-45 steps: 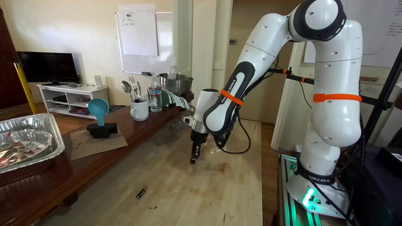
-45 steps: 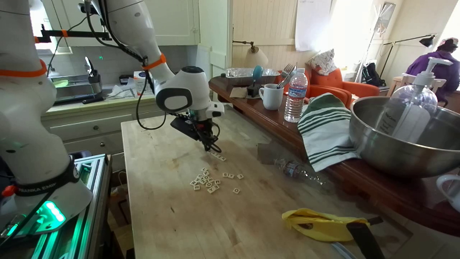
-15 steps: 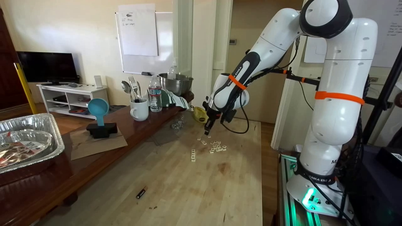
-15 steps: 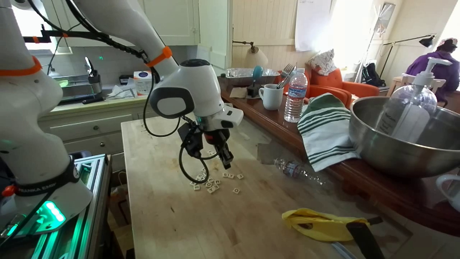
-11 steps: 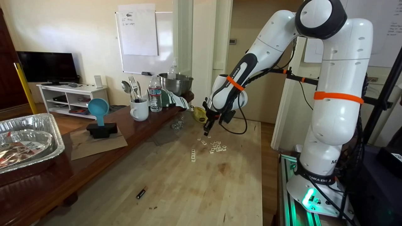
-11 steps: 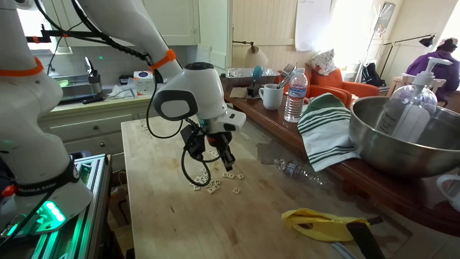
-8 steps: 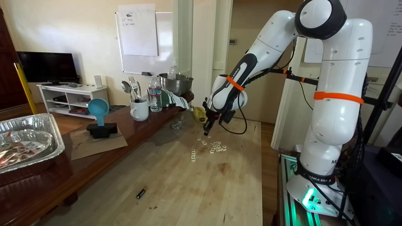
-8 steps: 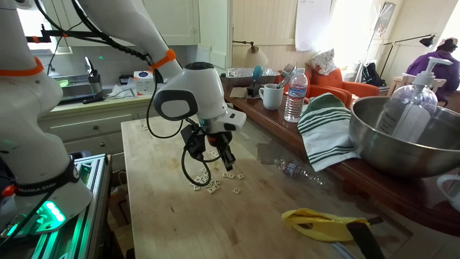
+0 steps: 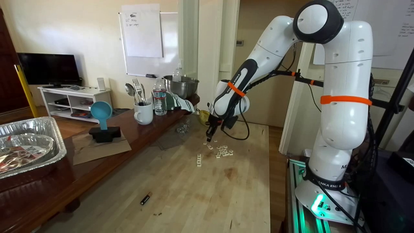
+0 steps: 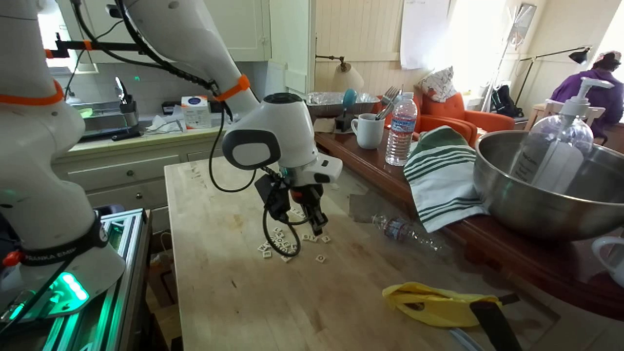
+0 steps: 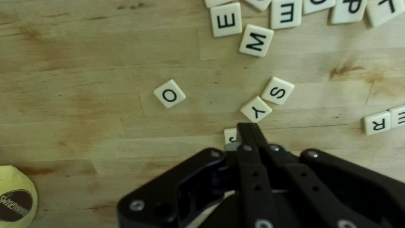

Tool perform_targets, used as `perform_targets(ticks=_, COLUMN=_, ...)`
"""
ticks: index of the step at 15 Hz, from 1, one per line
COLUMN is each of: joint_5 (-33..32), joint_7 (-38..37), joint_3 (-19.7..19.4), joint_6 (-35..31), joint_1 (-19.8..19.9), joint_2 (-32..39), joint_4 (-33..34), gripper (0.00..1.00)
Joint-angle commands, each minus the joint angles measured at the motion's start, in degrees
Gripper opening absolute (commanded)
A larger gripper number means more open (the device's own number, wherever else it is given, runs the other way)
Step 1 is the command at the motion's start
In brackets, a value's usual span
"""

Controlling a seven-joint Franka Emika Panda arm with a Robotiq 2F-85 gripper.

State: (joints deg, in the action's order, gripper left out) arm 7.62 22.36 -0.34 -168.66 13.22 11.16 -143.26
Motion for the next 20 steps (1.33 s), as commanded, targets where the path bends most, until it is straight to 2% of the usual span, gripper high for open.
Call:
perform_targets(ticks=1, joint_5=-1.9, joint_7=-1.6, joint_3=-0.3, joint_6=-0.9, joint_1=-0.6, joint_2=4.1, joint_4=2.8, gripper=0.00)
perform_targets(ticks=11, joint_5=-5.3, joint_7=-3.3, joint_3=-0.4, joint_6=-0.9, joint_1=-1.4, joint_2=6.5, joint_4=4.0, gripper=0.00)
perform_targets(ticks=20, joint_5=-2.4, joint_7=-9.4, joint_3=1.5, joint_6=-0.3, joint_1=-2.3, joint_2=6.9, joint_4=4.5, gripper=0.00)
